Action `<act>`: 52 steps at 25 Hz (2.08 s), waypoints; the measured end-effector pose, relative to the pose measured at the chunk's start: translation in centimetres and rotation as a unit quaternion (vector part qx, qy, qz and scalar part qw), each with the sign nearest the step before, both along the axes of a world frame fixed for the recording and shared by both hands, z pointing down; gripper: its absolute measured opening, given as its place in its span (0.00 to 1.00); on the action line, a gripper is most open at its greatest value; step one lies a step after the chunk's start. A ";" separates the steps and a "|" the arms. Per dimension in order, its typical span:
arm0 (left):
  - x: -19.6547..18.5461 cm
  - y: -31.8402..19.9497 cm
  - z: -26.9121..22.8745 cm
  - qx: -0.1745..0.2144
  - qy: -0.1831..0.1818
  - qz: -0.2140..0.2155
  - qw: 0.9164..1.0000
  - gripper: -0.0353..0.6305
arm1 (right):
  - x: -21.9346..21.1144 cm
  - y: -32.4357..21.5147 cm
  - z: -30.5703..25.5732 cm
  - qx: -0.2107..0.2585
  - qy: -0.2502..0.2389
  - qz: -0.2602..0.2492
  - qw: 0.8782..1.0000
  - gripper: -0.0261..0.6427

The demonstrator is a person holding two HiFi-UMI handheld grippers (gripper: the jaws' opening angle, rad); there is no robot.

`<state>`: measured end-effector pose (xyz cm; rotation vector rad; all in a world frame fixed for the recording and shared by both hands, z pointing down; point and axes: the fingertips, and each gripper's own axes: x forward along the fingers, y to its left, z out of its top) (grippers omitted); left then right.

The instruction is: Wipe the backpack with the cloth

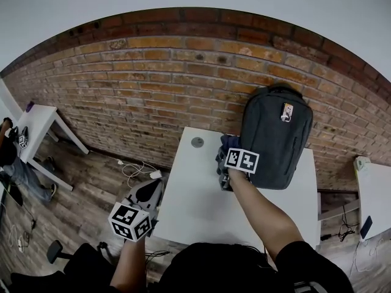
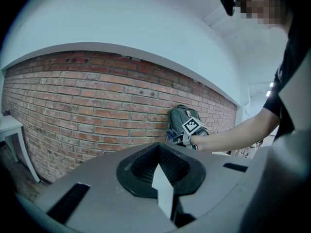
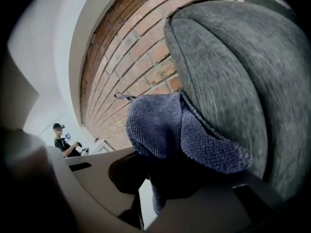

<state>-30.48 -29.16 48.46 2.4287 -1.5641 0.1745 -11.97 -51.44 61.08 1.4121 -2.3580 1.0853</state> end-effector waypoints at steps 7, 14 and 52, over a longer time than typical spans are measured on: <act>0.3 -0.7 0.3 -0.004 0.001 0.011 1.000 0.05 | 0.1 -6.0 -8.2 0.048 -0.009 0.038 0.998 0.13; -0.1 -0.4 0.6 -0.005 0.006 0.004 1.000 0.05 | 1.8 -9.9 -14.4 0.061 -0.039 0.062 0.995 0.13; 8.5 -5.1 -3.8 0.044 -0.017 0.093 0.995 0.04 | 29.4 4.5 -26.0 0.343 0.212 0.167 0.900 0.13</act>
